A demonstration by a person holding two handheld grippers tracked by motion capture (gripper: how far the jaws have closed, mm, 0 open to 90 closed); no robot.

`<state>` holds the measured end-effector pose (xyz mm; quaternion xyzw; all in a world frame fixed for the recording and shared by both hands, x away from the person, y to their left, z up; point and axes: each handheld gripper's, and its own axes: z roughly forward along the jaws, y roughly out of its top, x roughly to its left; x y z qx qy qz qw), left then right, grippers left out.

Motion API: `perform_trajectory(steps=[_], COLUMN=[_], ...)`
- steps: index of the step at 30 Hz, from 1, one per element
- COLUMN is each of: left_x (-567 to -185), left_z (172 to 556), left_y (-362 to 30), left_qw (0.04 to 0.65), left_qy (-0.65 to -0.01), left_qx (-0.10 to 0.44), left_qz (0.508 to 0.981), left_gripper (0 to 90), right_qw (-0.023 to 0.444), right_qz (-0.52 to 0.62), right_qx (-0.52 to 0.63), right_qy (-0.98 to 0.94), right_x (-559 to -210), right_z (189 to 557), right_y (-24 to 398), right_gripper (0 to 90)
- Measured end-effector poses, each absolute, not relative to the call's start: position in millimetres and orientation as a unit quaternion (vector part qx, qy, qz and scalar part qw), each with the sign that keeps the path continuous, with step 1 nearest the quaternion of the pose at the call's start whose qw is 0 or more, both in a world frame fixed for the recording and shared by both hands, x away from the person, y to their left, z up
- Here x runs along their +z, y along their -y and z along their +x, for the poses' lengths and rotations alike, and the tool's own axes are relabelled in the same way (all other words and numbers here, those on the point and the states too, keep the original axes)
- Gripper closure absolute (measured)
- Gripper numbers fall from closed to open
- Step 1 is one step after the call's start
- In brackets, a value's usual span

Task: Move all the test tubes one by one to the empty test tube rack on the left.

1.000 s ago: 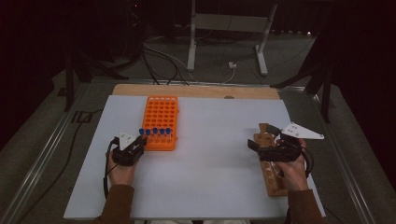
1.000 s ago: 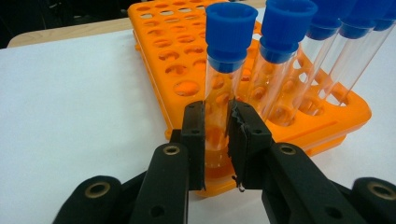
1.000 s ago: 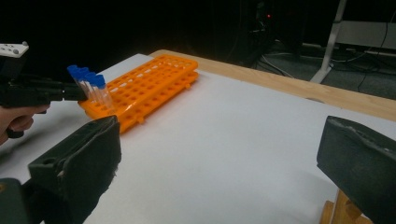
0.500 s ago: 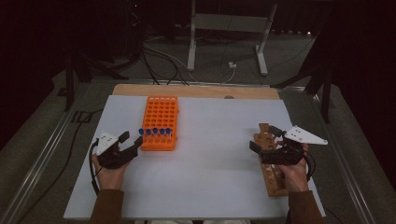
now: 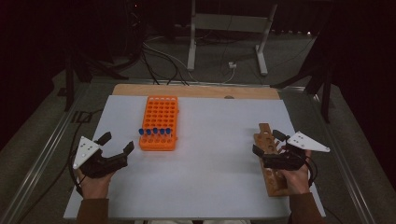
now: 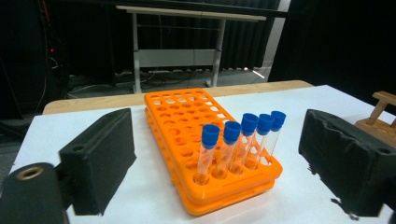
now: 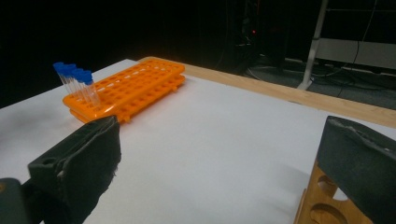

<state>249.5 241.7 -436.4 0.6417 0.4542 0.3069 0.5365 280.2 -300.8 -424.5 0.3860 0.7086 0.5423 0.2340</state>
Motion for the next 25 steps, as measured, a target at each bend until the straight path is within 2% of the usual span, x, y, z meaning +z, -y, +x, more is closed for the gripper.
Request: perform_trajectory(steps=[6, 14, 25], left_x=[-437, -437, -436], left_z=[247, 239, 235], left_y=[-244, -251, -248], left_qw=[0.525, 0.54, 0.545], left_qy=[-0.458, -0.465, -0.458], left_qx=[0.309, 0.318, 0.326], left_qz=[0.648, 0.625, 0.622], left_gripper=[1.0, 0.6, 0.6], right_qw=[0.237, 0.25, 0.252], right_qz=[0.391, 0.388, 0.389], right_qx=[0.54, 0.538, 0.54], right_qy=[-0.707, -0.706, -0.703], right_x=[-429, -429, -432], right_z=[278, 276, 274], right_y=[305, 307, 310], right_gripper=[0.0, 0.0, 0.0])
